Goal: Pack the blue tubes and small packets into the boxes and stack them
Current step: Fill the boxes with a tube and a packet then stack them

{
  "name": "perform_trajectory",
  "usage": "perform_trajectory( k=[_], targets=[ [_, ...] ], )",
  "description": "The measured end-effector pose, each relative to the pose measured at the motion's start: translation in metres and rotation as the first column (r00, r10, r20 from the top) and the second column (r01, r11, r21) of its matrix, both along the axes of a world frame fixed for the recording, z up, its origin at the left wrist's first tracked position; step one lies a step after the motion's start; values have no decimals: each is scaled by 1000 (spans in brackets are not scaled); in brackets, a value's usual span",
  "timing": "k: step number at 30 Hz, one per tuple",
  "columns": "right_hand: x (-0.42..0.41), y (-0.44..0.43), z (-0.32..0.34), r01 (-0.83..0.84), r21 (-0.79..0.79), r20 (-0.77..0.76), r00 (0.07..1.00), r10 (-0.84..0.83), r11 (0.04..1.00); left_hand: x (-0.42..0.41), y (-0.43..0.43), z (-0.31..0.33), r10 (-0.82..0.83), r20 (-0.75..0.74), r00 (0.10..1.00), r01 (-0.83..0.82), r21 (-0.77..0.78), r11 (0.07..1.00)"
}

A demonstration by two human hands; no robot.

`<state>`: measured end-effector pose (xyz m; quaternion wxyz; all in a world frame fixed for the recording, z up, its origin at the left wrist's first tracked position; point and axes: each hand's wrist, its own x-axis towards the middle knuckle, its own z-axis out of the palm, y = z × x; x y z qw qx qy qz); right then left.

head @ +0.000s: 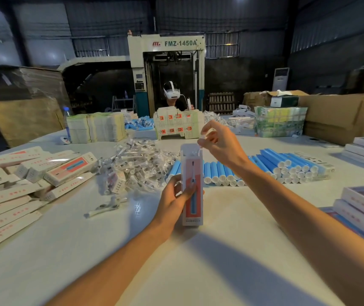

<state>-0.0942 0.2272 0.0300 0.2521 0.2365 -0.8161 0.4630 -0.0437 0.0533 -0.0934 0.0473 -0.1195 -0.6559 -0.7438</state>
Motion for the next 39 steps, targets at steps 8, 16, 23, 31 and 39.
perform_trajectory(
  k=[8, 16, 23, 31, 39],
  targets=[
    [8, -17, -4, -87, 266, -37, 994, 100, 960, -2, -3, 1, 23, -37, 999, -23, -8, 1000],
    [13, -3, -47, 4, 324, -26, 1000, 5, 946, -4, -4, 1, 73, -95, 993, -78, -50, 996],
    [36, 3, -90, -159, -115, 29, 986, 163, 981, 0, -3, 5, 68, -221, 973, -88, -83, 993],
    [36, 10, -92, -192, -272, 104, 968, 227, 943, -13, 11, 22, -118, -240, 963, 65, -217, 974],
    [32, 20, -91, -221, -362, 107, 955, 276, 906, -22, 41, 21, -48, -246, 968, 19, -118, 993]
  ],
)
